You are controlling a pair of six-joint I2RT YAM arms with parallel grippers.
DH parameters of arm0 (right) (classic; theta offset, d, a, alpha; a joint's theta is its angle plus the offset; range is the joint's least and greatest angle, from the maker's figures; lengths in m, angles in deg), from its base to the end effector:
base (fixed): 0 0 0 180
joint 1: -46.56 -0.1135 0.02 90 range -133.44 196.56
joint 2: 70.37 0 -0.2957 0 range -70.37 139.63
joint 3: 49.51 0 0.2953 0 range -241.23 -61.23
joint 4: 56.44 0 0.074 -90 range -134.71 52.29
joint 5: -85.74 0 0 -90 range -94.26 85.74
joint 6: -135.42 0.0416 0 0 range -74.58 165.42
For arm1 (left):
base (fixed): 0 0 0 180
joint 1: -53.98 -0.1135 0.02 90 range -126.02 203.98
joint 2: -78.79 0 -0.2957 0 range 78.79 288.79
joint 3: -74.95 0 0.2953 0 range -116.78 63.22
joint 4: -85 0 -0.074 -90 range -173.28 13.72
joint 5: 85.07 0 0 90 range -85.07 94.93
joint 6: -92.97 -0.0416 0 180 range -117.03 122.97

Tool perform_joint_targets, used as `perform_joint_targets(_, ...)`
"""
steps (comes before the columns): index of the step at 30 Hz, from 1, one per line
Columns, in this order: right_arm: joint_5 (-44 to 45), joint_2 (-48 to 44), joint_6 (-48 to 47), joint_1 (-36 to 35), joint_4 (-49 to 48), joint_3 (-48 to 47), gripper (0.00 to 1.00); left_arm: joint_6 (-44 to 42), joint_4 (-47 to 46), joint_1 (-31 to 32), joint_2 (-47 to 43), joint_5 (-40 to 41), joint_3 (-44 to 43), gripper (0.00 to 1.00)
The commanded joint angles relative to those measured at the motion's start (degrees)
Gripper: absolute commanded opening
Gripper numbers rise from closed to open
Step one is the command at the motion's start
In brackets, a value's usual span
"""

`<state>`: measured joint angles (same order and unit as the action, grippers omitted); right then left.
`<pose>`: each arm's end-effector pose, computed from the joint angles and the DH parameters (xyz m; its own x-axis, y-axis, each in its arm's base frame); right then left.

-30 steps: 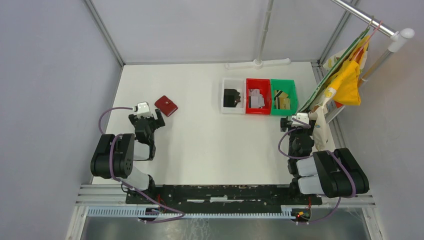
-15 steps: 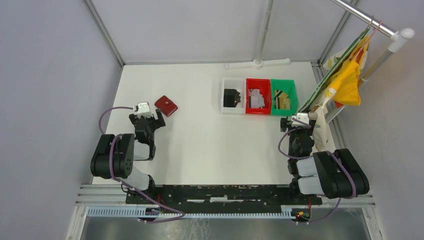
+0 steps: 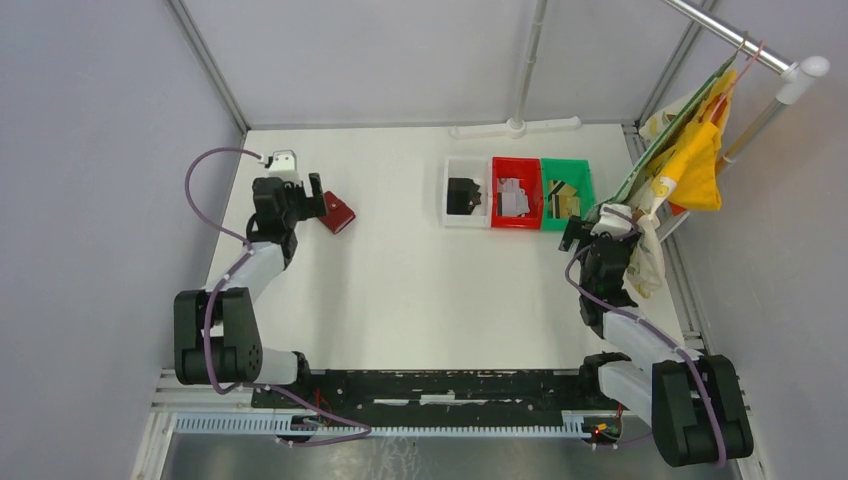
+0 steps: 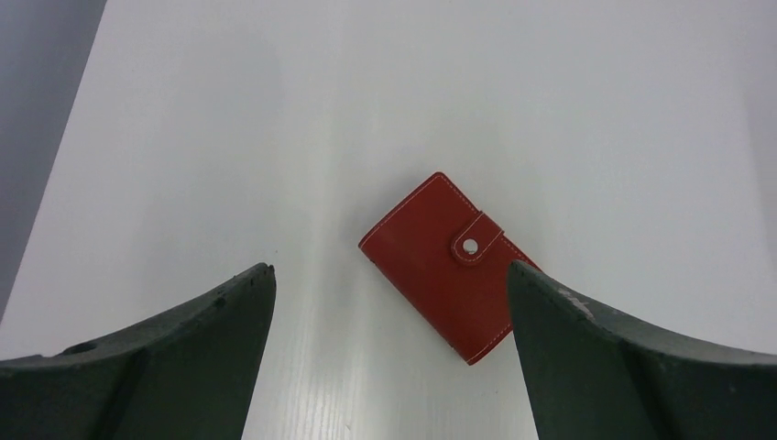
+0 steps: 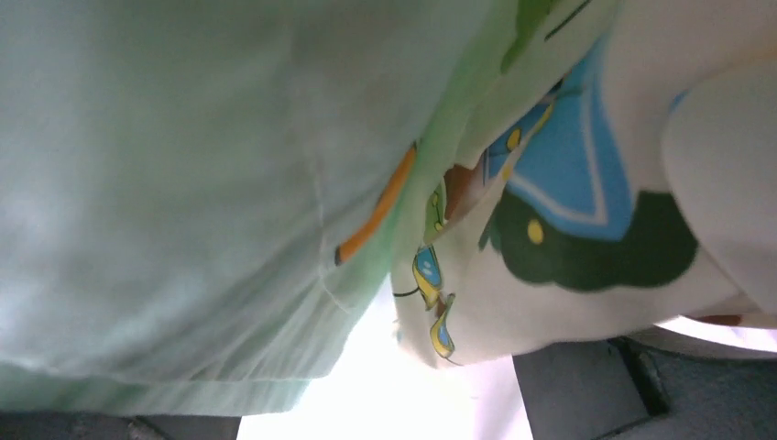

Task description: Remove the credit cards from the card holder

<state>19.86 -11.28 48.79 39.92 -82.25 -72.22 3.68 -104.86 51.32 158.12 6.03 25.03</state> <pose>0.2164 0.0081 0.1715 -0.1646 0.0348 -0.9857 0.3037 0.9526 -0.0170 0.3310 0.0162 0.2204 -0.3334 -0.0279 -0.9424 -0.0686 0.9976 -0.0053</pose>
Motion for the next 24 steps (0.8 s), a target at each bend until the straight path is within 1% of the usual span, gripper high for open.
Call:
perform_joint_targets(1,-3.0,2.6,19.9,0.8,21.2,-11.7,0.98,-2.4,19.6,-1.0,1.7,-3.4,-12.3,1.0)
perform_joint_targets(3,-5.9,4.3,24.5,1.6,29.3,-16.3,0.98,-1.3,25.1,-1.7,3.2,-4.1,-16.4,1.0)
perform_joint_targets(5,-14.2,4.1,21.8,1.5,26.4,-15.4,0.98,-0.1,28.0,-2.9,4.2,-6.0,-19.3,1.0)
perform_joint_targets(6,-15.5,3.6,21.1,0.6,24.7,-14.1,0.98,1.0,29.2,-3.5,4.6,-6.8,-20.4,1.0)
perform_joint_targets(10,-1.8,5.0,18.6,-8.4,30.2,-14.9,0.98,3.0,33.5,-6.2,6.8,-10.9,-23.5,1.0)
perform_joint_targets(13,3.9,4.5,20.2,-15.5,30.6,-12.9,0.98,3.2,36.4,-7.1,8.4,-11.4,-25.2,1.0)
perform_joint_targets(15,5.9,3.8,21.5,-20.3,29.8,-11.3,0.98,3.1,37.4,-7.6,8.7,-11.8,-25.2,1.0)
perform_joint_targets(18,8.1,5.1,23.3,-26.1,30.5,-12.2,0.98,2.6,37.6,-7.8,8.4,-12.2,-24.5,1.0)
perform_joint_targets(22,11.9,10.1,25.0,-36.1,31.5,-16.8,0.98,2.5,38.5,-7.9,8.6,-13.6,-24.0,1.0)
perform_joint_targets(24,12.8,13.7,25.4,-39.9,32.0,-21.0,0.98,2.7,38.9,-7.9,8.8,-14.1,-23.8,1.0)
